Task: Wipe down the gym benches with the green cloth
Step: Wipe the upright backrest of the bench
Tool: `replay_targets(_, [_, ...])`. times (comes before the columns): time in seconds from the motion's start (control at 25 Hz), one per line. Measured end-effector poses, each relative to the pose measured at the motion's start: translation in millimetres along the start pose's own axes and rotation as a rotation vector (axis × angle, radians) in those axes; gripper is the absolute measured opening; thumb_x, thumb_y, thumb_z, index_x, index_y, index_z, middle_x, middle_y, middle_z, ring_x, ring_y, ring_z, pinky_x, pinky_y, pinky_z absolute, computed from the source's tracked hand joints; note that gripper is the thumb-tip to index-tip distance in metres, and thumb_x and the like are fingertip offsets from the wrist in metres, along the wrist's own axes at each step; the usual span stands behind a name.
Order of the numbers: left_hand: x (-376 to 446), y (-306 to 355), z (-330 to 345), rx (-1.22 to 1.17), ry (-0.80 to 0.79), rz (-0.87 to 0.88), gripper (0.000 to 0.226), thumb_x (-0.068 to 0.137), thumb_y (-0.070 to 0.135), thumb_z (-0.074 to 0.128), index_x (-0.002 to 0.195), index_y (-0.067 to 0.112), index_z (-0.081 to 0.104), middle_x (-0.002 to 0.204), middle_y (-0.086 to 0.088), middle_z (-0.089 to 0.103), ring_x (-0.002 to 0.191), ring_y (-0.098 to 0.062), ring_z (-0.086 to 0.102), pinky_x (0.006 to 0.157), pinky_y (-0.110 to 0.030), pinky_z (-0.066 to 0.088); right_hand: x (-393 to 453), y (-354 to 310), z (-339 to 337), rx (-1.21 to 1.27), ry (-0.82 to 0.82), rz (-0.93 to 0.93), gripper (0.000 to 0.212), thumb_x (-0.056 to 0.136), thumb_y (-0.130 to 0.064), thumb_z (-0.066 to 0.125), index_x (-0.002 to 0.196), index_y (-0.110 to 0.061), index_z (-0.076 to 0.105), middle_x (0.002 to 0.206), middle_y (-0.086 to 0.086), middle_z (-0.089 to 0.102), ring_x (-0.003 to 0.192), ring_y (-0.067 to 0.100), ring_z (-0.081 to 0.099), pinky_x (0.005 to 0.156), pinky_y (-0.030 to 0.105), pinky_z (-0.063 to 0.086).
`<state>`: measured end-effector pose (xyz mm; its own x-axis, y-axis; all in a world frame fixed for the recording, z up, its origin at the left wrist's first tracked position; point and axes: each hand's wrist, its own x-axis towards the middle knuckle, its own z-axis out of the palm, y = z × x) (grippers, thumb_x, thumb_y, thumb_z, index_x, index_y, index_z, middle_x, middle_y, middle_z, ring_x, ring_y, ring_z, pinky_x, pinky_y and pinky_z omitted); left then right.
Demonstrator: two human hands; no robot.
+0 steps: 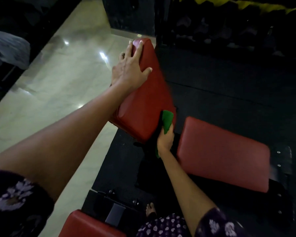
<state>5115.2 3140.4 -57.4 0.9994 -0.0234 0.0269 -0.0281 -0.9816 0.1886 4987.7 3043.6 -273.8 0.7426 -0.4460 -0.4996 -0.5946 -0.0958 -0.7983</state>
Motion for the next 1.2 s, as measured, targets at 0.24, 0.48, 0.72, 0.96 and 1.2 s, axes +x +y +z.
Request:
replay_targets(0.24, [-0.8,2.7,-0.1,0.015,0.036,0.014,0.077,0.089,0.051,0.051,0.15,0.034,0.008,0.159,0.003,0.008,0.136,-0.026,0.031,0.095,-0.043,0.042,64.9,22.0,-14.7,0.045,-0.042,0.318,0.04,0.098,-0.019,0.043,0.138,-0.012,0.04,0.128,0.017,0.052,0.115,0.034,0.052,0.089,0.034,0.04])
replay_targets(0.48, [3.9,-0.4,8.8,0.04,0.082,0.016,0.076,0.089,0.053,0.05,0.15,0.036,0.008,0.159,0.005,0.009,0.133,-0.025,0.035,0.092,-0.04,0.042,120.8,-2.5,-22.4,0.121,-0.084,0.379,0.04,0.104,-0.022,0.034,0.135,0.001,0.041,0.133,0.021,0.048,0.12,0.038,0.048,0.081,0.038,0.042])
replay_targets(0.72, [8.5,-6.1,12.5,0.074,0.076,-0.006,0.07,0.092,0.053,0.044,0.15,0.036,0.009,0.159,0.005,0.009,0.133,-0.026,0.034,0.092,-0.042,0.041,132.5,-51.8,-4.0,-0.023,-0.125,0.052,0.041,0.096,-0.029,0.046,0.136,-0.024,0.044,0.123,0.01,0.058,0.114,0.031,0.054,0.094,0.037,0.043])
replay_targets(0.96, [13.3,-6.6,14.2,0.081,0.047,-0.017,0.069,0.092,0.051,0.045,0.15,0.033,0.012,0.158,0.002,0.012,0.131,-0.032,0.036,0.095,-0.046,0.04,48.4,-77.1,0.9,-0.105,-0.146,-0.137,0.054,0.098,-0.033,0.045,0.148,-0.023,0.028,0.146,0.015,0.038,0.128,0.031,0.043,0.098,0.034,0.036])
replay_targets(1.2, [6.4,2.2,3.6,0.038,0.016,0.019,0.073,0.091,0.043,0.052,0.15,0.022,0.016,0.156,-0.011,0.018,0.136,-0.035,0.028,0.105,-0.047,0.033,1.1,-62.2,-65.4,-0.092,-0.378,-0.292,0.048,0.094,-0.018,0.055,0.14,-0.017,0.043,0.134,0.004,0.053,0.121,0.018,0.049,0.104,0.031,0.037])
